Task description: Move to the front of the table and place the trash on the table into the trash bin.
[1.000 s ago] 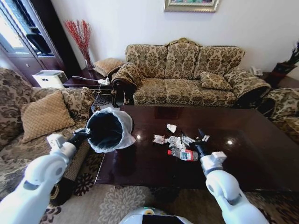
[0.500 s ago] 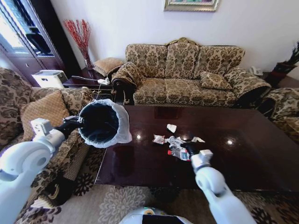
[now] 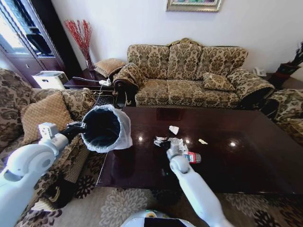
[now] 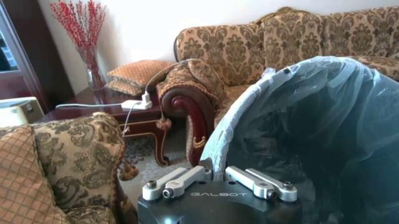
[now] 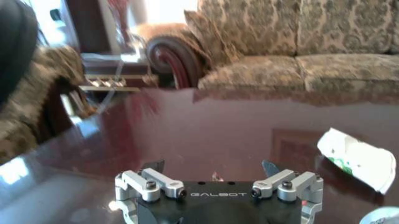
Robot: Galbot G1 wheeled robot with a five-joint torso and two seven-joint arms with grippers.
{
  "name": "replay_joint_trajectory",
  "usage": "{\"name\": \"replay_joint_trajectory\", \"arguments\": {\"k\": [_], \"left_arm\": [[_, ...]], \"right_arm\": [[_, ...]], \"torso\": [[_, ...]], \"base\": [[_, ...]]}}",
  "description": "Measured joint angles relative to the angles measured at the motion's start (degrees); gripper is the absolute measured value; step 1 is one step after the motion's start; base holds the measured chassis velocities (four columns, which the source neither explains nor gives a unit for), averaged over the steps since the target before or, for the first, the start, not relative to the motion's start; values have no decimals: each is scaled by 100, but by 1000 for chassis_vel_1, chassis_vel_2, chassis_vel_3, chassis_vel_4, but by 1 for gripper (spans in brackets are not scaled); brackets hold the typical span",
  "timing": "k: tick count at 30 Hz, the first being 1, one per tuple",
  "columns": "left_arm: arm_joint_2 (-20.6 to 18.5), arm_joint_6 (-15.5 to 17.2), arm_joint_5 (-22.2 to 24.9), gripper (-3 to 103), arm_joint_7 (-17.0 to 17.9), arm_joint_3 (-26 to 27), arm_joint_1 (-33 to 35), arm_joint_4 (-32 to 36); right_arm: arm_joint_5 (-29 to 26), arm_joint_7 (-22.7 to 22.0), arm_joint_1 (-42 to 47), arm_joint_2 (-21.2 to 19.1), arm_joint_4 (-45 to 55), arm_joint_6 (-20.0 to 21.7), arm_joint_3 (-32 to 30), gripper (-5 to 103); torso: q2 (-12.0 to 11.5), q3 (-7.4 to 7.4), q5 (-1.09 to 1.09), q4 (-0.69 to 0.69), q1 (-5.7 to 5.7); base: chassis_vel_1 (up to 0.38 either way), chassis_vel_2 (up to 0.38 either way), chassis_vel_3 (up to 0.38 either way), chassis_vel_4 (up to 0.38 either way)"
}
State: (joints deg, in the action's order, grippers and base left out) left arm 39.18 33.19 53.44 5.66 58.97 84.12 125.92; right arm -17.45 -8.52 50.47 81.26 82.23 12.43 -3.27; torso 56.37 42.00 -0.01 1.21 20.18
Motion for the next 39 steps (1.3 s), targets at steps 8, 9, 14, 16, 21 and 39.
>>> {"name": "replay_joint_trajectory", "arguments": {"k": [8, 9, 14, 16, 21, 39], "left_arm": [[-28, 1, 0, 0, 4, -107, -96, -95], [-28, 1, 0, 0, 4, -107, -96, -95], [-8, 0, 0, 0, 7, -159, -108, -105], [-6, -2, 1, 0, 7, -158, -110, -102], [34, -10, 4, 0, 4, -139, -104, -72], [-1226, 353, 1354, 0, 446, -144, -99, -206]], "right_arm": [[-8, -50, 148, -65, -32, 339, -92, 95], [-8, -50, 148, -65, -32, 339, -92, 95], [-52, 10, 256, -129, 5, 355, -146, 80], [-108, 13, 296, -151, 27, 358, -158, 68], [-146, 14, 330, -177, 84, 359, -171, 52], [-675, 118, 776, -1064, 2716, -318, -682, 8]], "torso": [[0, 0, 0, -3, -1], [0, 0, 0, -3, -1], [0, -1, 0, -3, -1], [0, -1, 1, -2, -1], [0, -1, 2, -3, -1], [0, 0, -1, -3, -1]], "base": [[0, 0, 0, 0], [0, 0, 0, 0], [0, 0, 0, 0], [0, 0, 0, 0], [0, 0, 0, 0], [0, 0, 0, 0]]}}
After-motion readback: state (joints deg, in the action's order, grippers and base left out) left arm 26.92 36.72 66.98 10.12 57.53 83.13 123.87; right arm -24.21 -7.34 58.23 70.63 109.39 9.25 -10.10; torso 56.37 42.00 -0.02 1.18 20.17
